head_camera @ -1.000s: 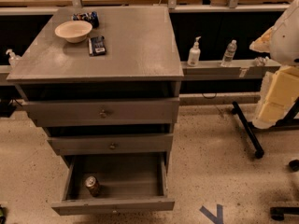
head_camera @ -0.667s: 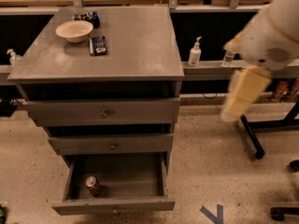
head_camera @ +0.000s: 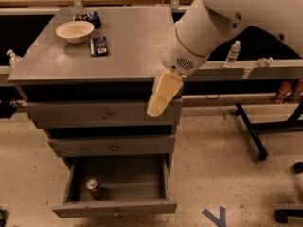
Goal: Pick orange can from bottom drawer and place on counter
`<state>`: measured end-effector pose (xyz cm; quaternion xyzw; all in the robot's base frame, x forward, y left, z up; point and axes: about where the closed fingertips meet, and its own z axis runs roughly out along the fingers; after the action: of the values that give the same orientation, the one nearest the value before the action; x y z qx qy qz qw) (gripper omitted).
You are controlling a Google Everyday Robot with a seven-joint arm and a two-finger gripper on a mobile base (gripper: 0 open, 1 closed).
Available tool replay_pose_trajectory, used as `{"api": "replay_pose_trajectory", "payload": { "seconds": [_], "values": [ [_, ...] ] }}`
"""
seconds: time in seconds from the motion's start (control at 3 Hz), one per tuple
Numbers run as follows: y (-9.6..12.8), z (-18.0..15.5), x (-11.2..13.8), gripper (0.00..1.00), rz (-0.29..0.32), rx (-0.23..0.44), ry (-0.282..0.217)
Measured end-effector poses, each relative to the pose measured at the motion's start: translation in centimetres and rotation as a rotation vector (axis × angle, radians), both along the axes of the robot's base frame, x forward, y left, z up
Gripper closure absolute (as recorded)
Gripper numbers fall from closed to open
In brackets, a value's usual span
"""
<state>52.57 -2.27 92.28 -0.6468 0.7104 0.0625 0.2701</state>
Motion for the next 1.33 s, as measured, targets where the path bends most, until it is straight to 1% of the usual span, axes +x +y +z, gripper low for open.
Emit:
{"api": "replay_pose_trajectory", "payload": {
  "seconds": [0.33, 0.67, 1.0, 1.33],
  "values": [
    [-0.3, -4.0, 0.2, 0.0, -0.006, 0.038, 0.096],
    [1.2, -13.0, -2.5, 0.0, 0.047, 0.188, 0.224],
    [1.8, -22.3, -5.9, 0.0, 0.039, 0.308, 0.3],
    [1.9, -26.5, -7.1, 0.0, 0.008, 0.325, 0.323]
  ]
}}
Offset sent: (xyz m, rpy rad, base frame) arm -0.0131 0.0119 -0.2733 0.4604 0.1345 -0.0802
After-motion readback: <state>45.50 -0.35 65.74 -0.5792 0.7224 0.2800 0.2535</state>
